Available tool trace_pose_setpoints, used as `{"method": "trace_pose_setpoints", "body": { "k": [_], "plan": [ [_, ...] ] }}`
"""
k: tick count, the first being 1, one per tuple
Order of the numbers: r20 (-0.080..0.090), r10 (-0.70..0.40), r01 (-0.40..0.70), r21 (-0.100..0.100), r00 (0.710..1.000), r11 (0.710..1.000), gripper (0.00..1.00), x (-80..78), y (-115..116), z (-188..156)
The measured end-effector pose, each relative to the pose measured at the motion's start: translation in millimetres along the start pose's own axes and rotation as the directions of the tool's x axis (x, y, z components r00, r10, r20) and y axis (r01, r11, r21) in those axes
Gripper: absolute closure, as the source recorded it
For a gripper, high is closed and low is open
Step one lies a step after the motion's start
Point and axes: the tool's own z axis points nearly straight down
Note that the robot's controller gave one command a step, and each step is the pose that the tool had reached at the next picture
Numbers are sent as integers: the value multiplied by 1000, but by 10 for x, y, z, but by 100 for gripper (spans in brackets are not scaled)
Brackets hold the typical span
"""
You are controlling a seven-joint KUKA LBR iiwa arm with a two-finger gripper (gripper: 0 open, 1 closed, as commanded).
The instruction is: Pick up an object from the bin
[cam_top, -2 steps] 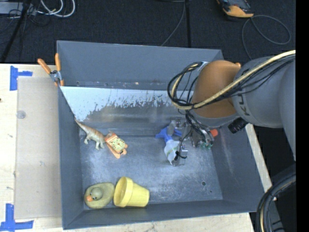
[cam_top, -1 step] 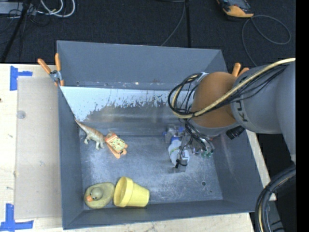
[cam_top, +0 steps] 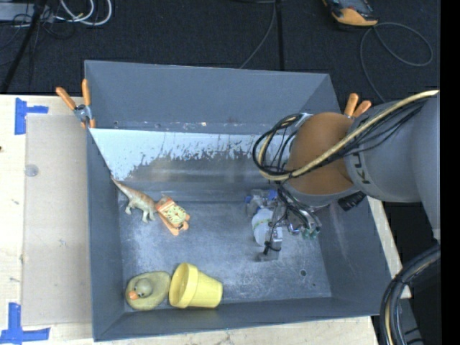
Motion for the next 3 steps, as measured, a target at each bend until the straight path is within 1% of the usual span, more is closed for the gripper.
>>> {"method": "trace_pose_setpoints", "body": {
  "k": [1, 2, 3],
  "plan": [
    [-2, 51, -51, 0, 999, 999, 0, 8, 48, 79],
    [0, -34, 34, -2, 999, 999, 0, -9, -168, 20],
    [0, -11, 11, 0, 1000, 1000, 0, -38, -299, 9]
  ]
}}
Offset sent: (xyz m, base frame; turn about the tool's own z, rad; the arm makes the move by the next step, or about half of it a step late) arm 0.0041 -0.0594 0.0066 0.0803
